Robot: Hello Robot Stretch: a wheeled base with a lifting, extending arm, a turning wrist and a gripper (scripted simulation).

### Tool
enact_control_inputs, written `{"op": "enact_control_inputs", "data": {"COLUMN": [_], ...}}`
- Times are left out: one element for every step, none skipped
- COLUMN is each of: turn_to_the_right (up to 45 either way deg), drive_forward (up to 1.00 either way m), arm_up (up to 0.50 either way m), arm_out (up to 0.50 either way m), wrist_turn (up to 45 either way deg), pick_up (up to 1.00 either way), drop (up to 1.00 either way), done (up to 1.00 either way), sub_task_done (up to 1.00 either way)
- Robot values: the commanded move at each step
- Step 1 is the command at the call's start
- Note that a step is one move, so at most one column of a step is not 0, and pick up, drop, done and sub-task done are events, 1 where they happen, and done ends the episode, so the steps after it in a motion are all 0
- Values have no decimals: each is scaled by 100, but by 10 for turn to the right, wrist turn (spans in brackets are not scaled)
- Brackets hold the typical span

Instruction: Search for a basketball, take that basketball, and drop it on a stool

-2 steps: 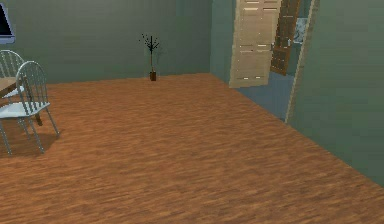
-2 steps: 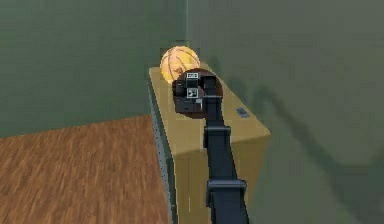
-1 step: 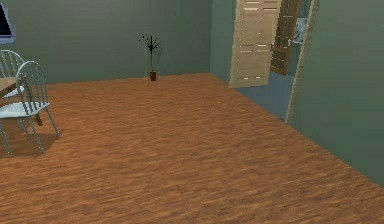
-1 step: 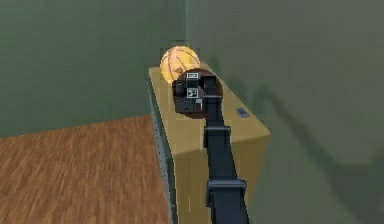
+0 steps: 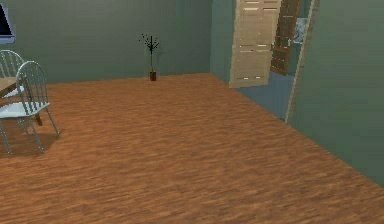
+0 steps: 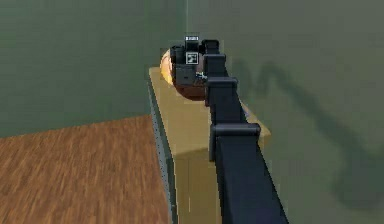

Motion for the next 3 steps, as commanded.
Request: {"op": "enact_control_inputs", "data": {"turn_to_the_right": [0, 0, 0], "drive_forward": [0, 0, 0], "arm_up": [2, 0, 0], "arm_out": [0, 0, 0], "wrist_turn": [0, -450, -450], "pick_up": [0, 0, 0], "drop": [0, 0, 0], "done": [0, 0, 0], "sub_task_done": [0, 0, 0]}}
